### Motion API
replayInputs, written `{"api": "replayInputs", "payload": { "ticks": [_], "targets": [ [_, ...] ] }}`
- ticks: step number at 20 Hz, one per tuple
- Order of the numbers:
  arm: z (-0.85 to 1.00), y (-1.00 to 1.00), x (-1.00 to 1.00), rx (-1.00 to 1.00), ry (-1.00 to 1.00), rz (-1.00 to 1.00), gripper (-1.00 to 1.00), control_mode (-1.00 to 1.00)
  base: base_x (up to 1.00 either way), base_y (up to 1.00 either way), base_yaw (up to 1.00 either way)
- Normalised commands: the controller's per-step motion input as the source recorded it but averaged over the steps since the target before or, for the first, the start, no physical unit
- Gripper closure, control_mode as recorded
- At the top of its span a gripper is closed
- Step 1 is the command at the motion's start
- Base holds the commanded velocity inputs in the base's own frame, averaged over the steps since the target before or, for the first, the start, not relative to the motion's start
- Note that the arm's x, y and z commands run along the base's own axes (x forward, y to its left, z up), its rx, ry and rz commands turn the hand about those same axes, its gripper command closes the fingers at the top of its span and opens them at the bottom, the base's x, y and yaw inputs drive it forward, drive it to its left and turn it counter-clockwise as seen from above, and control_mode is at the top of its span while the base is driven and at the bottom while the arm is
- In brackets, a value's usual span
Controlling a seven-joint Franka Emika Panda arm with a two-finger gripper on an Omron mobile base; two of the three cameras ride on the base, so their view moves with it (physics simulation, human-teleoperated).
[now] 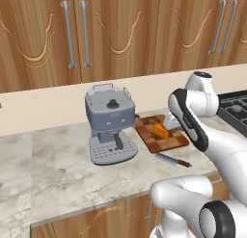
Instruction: Retrieve the sausage and cheese from the fridge and place them on the cutting board on the counter.
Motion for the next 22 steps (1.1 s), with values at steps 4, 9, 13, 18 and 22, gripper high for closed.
{"api": "replayInputs", "payload": {
  "ticks": [4,9,13,18,22],
  "targets": [
    [-0.45,0.00,0.97,-0.02,0.07,0.11,1.00,-1.00,0.00,0.00,0.00],
    [-0.59,0.00,0.85,-0.08,0.03,0.05,1.00,-1.00,0.00,0.00,0.00],
    [-0.64,0.00,0.64,-0.04,-0.04,0.00,1.00,-1.00,0.00,0.00,0.00],
    [-0.52,0.00,0.61,0.00,-0.12,0.03,1.00,-1.00,0.00,0.00,0.00],
    [-0.59,0.07,0.37,0.00,-0.03,0.02,1.00,-1.00,0.00,0.00,0.00]
  ]
}}
